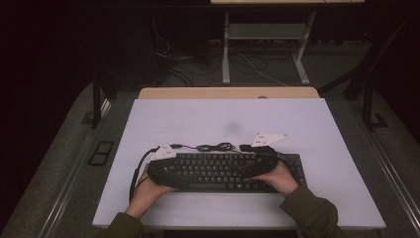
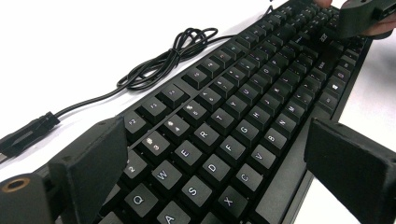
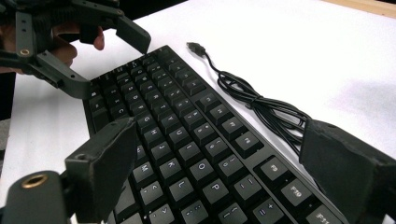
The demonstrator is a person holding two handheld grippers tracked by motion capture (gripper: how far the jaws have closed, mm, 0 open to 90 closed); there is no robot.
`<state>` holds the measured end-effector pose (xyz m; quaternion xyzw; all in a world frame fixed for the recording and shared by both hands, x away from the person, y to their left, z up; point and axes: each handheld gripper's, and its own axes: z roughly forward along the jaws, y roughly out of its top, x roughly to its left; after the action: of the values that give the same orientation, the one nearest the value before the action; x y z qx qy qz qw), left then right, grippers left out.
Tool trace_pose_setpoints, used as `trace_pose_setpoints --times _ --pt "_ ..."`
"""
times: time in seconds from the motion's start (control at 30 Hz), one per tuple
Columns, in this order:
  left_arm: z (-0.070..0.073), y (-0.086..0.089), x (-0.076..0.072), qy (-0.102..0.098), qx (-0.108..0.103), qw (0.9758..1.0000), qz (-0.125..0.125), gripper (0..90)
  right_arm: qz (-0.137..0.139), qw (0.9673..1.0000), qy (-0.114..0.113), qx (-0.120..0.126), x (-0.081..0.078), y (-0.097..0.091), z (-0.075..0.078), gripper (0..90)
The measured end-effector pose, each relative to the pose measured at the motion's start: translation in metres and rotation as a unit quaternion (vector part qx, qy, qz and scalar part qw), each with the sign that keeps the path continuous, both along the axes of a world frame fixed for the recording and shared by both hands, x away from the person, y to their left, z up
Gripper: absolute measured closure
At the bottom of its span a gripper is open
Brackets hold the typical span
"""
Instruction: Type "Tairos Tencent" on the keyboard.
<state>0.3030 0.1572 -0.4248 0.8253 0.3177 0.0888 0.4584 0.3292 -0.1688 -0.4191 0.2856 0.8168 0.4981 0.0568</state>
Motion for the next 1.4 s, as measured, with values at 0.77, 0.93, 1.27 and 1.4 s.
trace_pose_setpoints --times 0.77,0.93,1.27,1.4 --pt "-0.001 0.025 0.002 0.001 0.013 0.9999 0.004 51.9 0.009 0.9999 0.0 -0.009 -0.004 0.004 -0.005 11.1" --pt "-0.003 0.026 0.003 0.006 0.025 0.9997 0.0 69.4 0.008 0.9999 0.001 -0.009 -0.004 0.005 -0.006 11.1" --pt "-0.004 0.027 0.003 0.022 0.042 0.9988 -0.011 88.9 0.008 0.9999 0.002 -0.009 -0.004 0.004 -0.006 11.1" --pt "-0.005 0.026 0.004 0.026 0.047 0.9985 -0.009 89.0 0.008 0.9999 0.001 -0.009 -0.004 0.005 -0.006 11.1"
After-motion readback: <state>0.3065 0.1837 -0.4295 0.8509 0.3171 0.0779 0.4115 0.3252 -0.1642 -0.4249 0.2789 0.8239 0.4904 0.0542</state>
